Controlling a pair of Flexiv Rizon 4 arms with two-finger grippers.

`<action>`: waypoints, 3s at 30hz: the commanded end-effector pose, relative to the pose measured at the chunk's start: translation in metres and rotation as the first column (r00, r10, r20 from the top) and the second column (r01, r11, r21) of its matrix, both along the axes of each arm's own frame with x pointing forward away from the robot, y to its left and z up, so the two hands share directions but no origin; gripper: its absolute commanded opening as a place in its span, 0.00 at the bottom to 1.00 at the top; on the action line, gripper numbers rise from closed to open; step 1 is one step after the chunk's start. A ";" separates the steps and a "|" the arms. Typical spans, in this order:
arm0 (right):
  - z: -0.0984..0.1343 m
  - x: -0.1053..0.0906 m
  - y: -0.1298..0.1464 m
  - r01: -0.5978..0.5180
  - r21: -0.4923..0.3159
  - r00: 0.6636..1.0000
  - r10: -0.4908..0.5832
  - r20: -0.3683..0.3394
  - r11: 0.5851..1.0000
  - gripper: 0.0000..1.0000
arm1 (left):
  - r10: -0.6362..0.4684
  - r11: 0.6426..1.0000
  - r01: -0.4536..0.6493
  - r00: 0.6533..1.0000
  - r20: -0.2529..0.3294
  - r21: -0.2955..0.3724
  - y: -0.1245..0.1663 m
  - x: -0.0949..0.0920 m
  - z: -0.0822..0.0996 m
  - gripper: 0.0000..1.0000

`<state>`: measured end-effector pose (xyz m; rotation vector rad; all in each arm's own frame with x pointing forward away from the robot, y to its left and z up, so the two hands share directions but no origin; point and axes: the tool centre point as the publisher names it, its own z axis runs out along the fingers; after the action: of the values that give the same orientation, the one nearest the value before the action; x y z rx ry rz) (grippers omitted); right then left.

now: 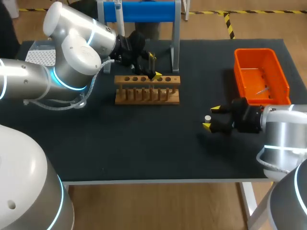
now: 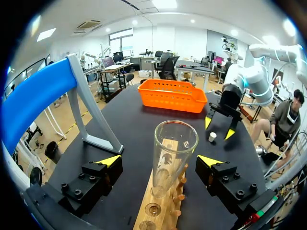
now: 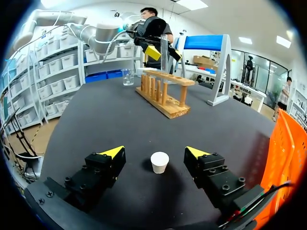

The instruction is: Invert the test tube, pick up the pipette, mount the tip to pipette, aspirate from beaker and dispense into the tube, eject the tip, return the pipette, and cap with the stopper.

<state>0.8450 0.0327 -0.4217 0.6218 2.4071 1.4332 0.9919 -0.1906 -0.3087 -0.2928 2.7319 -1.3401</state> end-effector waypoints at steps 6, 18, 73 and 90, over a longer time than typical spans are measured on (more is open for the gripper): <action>-0.004 0.003 0.002 0.006 -0.004 1.000 -0.006 0.003 1.000 0.78 | -0.002 1.000 0.002 1.000 -0.003 0.002 0.000 0.001 0.000 1.00; -0.005 0.005 0.003 0.010 -0.008 1.000 -0.010 -0.001 1.000 0.68 | -0.002 1.000 0.002 1.000 -0.003 0.002 0.000 0.001 0.000 1.00; -0.010 0.008 0.003 0.015 -0.027 1.000 -0.015 -0.013 1.000 0.00 | -0.002 1.000 0.002 1.000 -0.003 0.002 0.000 0.001 0.000 1.00; 0.042 0.018 0.010 -0.084 -0.034 0.996 0.084 -0.003 0.996 0.00 | -0.002 1.000 0.002 1.000 -0.003 0.002 0.000 0.001 0.000 1.00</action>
<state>0.8608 0.0470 -0.3923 0.5390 2.4292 1.4151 0.9920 -0.1906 -0.3087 -0.2927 2.7319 -1.3400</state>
